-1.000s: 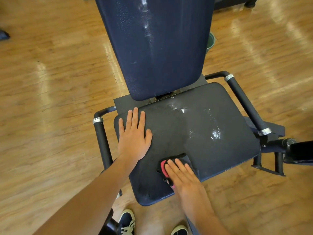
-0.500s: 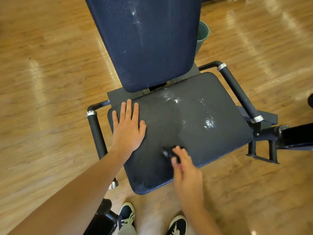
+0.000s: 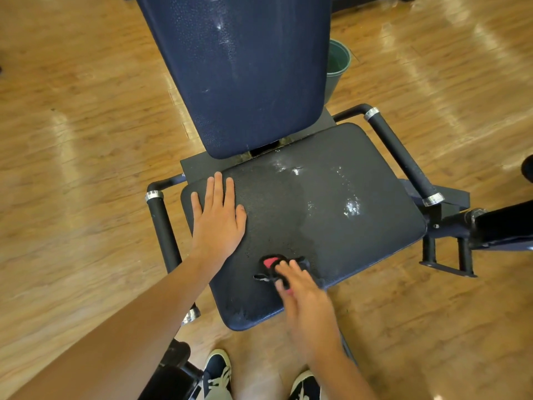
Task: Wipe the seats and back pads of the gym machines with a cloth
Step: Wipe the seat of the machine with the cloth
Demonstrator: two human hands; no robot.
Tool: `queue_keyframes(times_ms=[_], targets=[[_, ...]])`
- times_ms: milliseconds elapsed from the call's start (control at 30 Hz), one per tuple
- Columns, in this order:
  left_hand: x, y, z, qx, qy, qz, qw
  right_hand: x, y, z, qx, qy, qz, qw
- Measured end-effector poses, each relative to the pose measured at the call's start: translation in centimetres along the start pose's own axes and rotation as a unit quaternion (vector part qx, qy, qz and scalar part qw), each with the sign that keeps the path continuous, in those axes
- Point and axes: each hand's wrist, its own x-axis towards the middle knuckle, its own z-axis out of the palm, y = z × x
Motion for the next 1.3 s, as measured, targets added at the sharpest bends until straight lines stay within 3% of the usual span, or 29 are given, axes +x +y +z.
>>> queue_keyframes(times_ms=[67,167,233,367,533,600,700,800,900,967,1034,1167,1300], targets=[[0.0,0.1,0.0,0.001,-0.002,0.0,1.0,1.9,-0.3,-3.0,0.111,0.076,0.11,0.985],[-0.1,0.1,0.0,0.002,0.006,-0.004,1.0,5.0,0.8,-6.5,0.11,0.211,0.146,0.96],[-0.1,0.1,0.0,0.001,0.008,-0.004,1.0,6.0,1.5,-6.1,0.056,0.187,0.139,0.971],[-0.1,0.0,0.0,0.0,0.011,-0.002,1.0,3.6,2.6,-1.0,-0.146,0.117,0.032,0.982],[-0.1,0.1,0.0,-0.005,0.019,-0.003,1.0,-1.8,2.0,1.1,-0.129,0.05,-0.067,0.988],[-0.1,0.1,0.0,-0.002,0.018,-0.005,1.0,-1.9,1.9,0.1,-0.032,0.049,-0.016,0.998],[-0.1,0.1,0.0,0.004,0.014,-0.004,1.0,1.8,2.0,-3.7,0.112,0.114,0.162,0.974],[-0.1,0.1,0.0,0.001,0.021,-0.003,1.0,5.5,2.2,-8.1,0.115,0.242,0.177,0.947],[-0.1,-0.1,0.1,-0.006,0.03,0.001,1.0,6.8,3.2,-8.1,0.081,0.229,0.174,0.954],[-0.1,-0.1,0.2,-0.006,0.031,0.002,0.999,6.1,3.5,-5.8,-0.015,0.16,0.13,0.978],[0.0,-0.1,0.2,-0.005,0.029,0.001,1.0,4.2,3.5,-2.5,-0.106,0.123,0.031,0.986],[0.0,-0.1,0.1,-0.008,0.031,0.003,0.999,1.2,4.9,0.3,-0.138,0.068,-0.07,0.986],[0.0,0.0,0.0,-0.007,0.027,0.003,1.0,1.8,8.4,-2.1,-0.209,-0.015,-0.208,0.955]])
